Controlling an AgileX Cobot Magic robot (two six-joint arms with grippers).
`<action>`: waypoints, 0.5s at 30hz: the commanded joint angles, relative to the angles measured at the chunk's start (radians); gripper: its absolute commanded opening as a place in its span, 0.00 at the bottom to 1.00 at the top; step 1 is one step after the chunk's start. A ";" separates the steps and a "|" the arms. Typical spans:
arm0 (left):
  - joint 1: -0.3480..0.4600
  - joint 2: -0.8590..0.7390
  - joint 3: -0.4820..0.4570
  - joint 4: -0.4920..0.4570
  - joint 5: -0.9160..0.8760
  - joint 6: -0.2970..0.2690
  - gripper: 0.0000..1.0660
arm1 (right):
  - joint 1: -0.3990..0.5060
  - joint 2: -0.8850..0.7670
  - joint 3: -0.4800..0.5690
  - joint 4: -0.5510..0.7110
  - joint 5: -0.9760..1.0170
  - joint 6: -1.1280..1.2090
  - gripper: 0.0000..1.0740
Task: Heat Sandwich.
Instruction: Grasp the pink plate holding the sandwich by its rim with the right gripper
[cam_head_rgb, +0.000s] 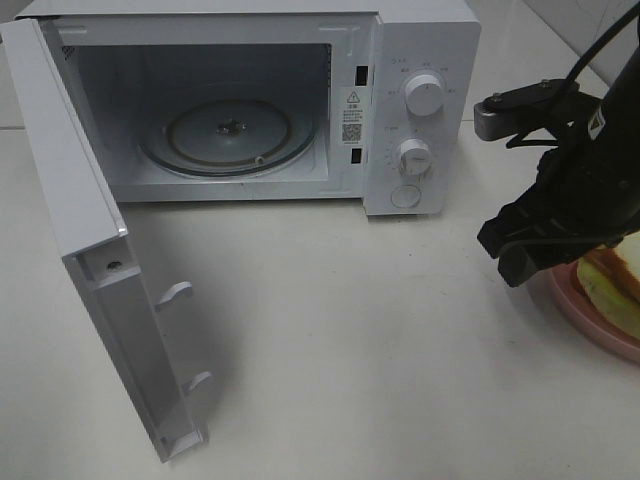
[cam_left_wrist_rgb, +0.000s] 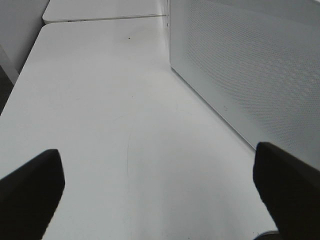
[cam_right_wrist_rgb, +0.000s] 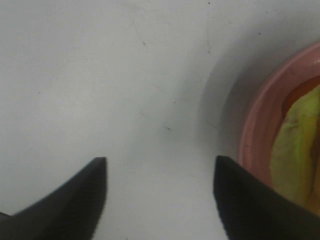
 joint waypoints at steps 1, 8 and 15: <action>-0.004 -0.027 0.004 0.001 -0.004 -0.003 0.91 | -0.024 -0.008 -0.007 -0.024 0.017 -0.046 0.91; -0.004 -0.027 0.004 0.001 -0.004 -0.003 0.91 | -0.075 -0.005 -0.007 -0.018 0.023 -0.065 0.94; -0.004 -0.027 0.004 0.001 -0.004 -0.003 0.91 | -0.150 0.050 -0.007 -0.011 0.046 -0.019 0.92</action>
